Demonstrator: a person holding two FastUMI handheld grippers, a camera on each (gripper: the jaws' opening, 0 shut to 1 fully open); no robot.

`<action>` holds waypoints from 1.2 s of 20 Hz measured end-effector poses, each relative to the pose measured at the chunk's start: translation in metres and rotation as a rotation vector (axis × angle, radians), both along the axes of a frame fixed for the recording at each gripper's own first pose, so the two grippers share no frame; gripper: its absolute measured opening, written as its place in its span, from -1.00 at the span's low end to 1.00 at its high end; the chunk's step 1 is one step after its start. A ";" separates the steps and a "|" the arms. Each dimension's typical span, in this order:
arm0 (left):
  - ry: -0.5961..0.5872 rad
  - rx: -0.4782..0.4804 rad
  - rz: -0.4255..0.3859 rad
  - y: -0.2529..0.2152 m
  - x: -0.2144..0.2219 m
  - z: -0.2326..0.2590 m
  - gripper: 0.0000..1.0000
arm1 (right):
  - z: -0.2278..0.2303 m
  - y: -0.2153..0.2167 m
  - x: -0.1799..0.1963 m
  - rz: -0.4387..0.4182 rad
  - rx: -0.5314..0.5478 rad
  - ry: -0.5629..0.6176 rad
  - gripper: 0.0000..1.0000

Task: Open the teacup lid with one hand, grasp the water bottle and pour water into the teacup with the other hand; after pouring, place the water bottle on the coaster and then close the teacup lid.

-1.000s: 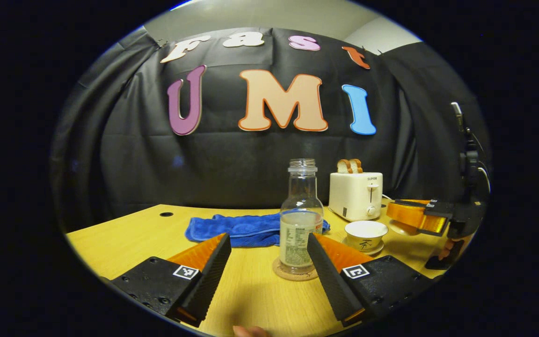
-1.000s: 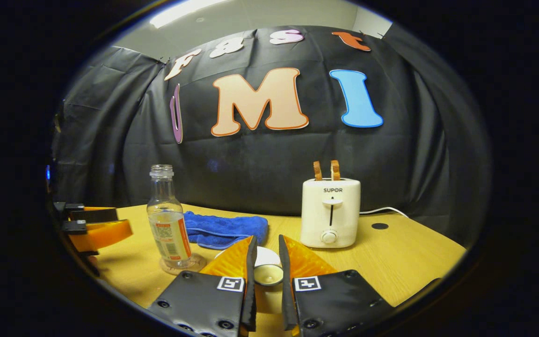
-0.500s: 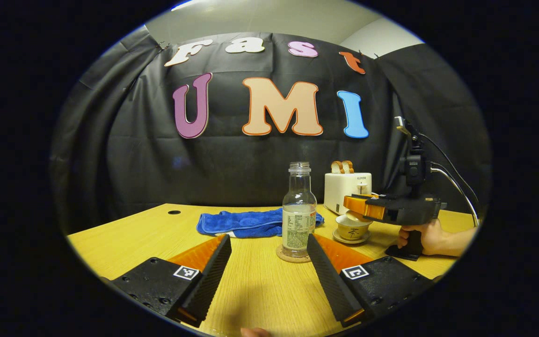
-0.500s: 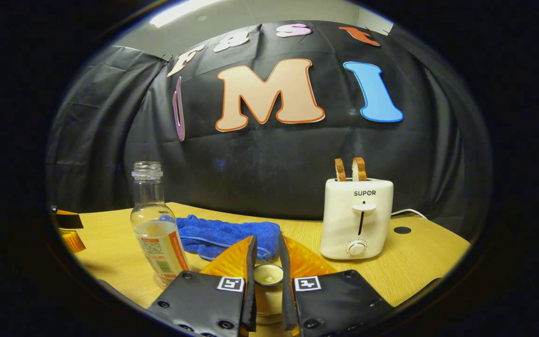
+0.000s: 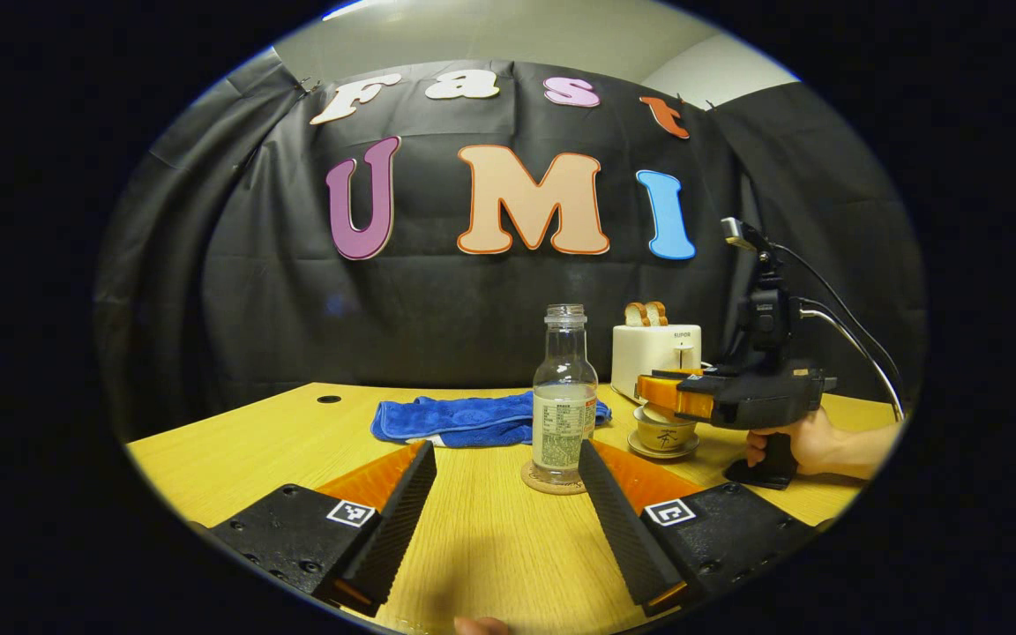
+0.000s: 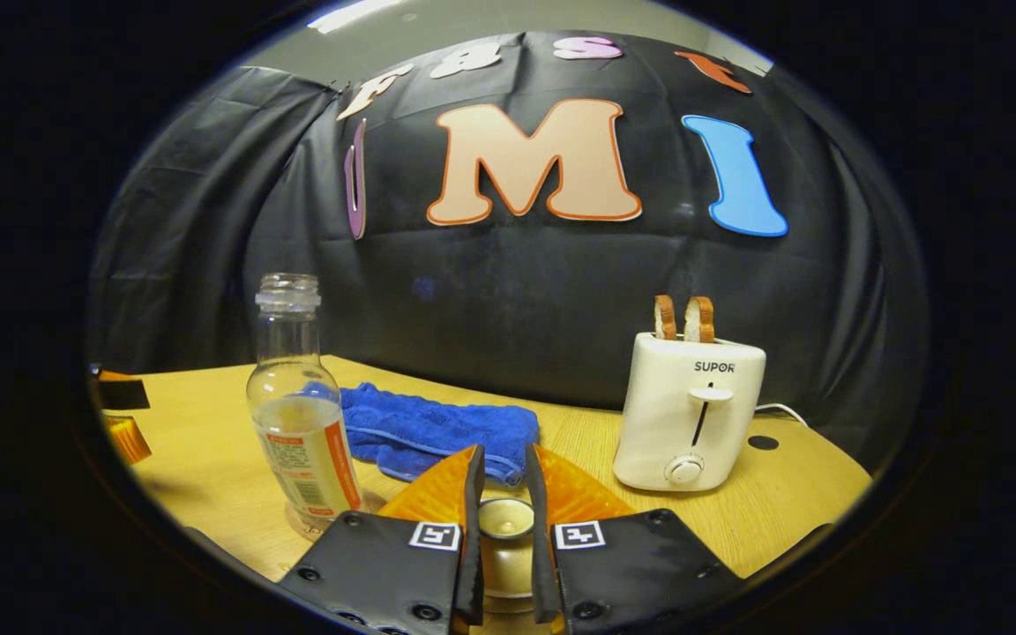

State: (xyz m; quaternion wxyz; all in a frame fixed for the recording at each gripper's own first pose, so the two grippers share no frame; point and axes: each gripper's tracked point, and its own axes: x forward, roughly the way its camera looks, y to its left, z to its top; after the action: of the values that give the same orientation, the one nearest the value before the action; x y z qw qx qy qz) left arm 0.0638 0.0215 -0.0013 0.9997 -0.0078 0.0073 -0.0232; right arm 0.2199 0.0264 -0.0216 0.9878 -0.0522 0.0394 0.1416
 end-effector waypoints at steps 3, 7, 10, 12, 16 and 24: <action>0.000 0.000 0.000 0.000 -0.001 -0.001 0.89 | -0.008 -0.001 0.002 -0.014 -0.022 0.044 -0.51; -0.001 0.000 -0.001 0.000 0.000 -0.001 0.93 | -0.014 -0.004 0.005 -0.020 0.009 0.092 -0.51; -0.001 0.000 -0.001 0.000 -0.001 -0.001 0.89 | -0.014 -0.004 0.005 -0.020 0.005 0.091 -0.50; -0.002 0.000 -0.001 0.000 0.000 -0.001 0.89 | -0.015 -0.003 0.006 -0.018 0.005 0.092 -0.51; -0.001 0.000 0.000 0.000 -0.001 -0.001 0.89 | -0.016 -0.006 0.006 -0.019 0.023 0.106 -0.33; -0.002 0.000 0.002 0.000 -0.001 -0.001 0.89 | -0.006 -0.006 -0.002 0.011 0.071 0.069 0.87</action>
State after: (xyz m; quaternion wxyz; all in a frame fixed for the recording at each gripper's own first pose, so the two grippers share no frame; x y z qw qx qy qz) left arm 0.0629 0.0220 -0.0024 0.9997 -0.0076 0.0065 -0.0223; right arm 0.2182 0.0209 -0.0273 0.9862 -0.0127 0.0681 0.1501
